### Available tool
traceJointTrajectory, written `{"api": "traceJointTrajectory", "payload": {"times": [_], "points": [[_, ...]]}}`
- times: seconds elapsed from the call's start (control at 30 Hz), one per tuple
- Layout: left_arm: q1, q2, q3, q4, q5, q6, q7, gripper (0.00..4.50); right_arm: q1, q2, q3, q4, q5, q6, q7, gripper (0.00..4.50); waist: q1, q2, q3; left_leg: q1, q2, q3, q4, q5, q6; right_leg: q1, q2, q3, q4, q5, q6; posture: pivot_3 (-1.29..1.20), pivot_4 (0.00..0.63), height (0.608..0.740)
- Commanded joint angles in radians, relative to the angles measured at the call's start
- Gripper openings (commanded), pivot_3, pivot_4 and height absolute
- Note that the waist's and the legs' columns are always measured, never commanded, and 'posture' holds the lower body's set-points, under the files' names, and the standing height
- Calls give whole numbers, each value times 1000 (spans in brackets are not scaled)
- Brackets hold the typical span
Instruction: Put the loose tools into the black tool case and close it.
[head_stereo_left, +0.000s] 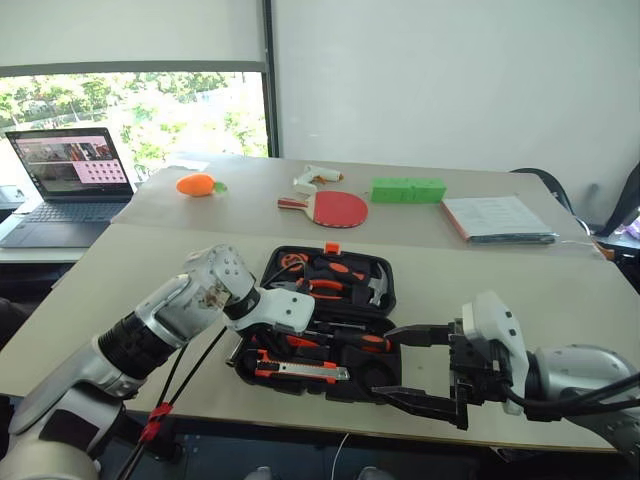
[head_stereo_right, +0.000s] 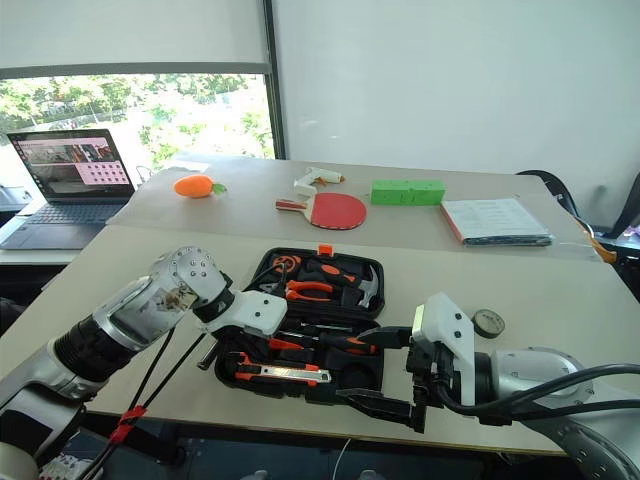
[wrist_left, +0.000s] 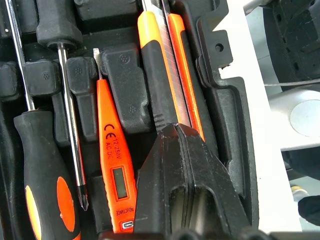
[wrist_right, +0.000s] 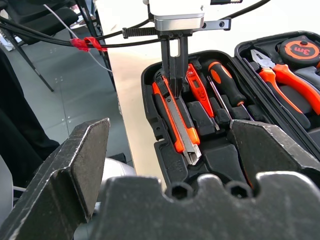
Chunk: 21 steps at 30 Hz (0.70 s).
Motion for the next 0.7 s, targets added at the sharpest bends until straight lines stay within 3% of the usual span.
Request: {"api": "traceJointTrajectory", "payload": {"times": [0.03, 0.5, 0.67, 0.7], "points": [[39, 4, -30, -3, 36, -30, 9, 27, -1, -2, -24, -22, 20, -10, -3, 4500, 0, 2, -1, 0, 0, 0, 0, 0, 0, 0, 0, 0, 0, 0, 0, 0, 150, 738], [82, -40, -29, 47, 87, -98, 52, 27, -3, 0, -24, -11, 15, -12, -4, 4500, 2, 9, -6, 2, 0, 0, 0, 0, 0, 2, 0, 0, 0, 0, 0, 0, 150, 738], [5, -119, 127, 57, -69, 78, 63, 27, 46, -9, -80, -18, 7, -14, -7, 4500, 17, 9, -6, 2, -1, 0, 2, 0, 0, 3, 0, 0, 0, -1, 3, 0, 150, 738], [-11, -125, 148, 63, -91, 108, 62, 518, 58, -9, -92, -18, 2, -16, -9, 4500, 18, 9, -6, 0, -1, 0, 3, 0, 0, 1, 0, 0, 0, -1, 4, 0, 150, 738]]}}
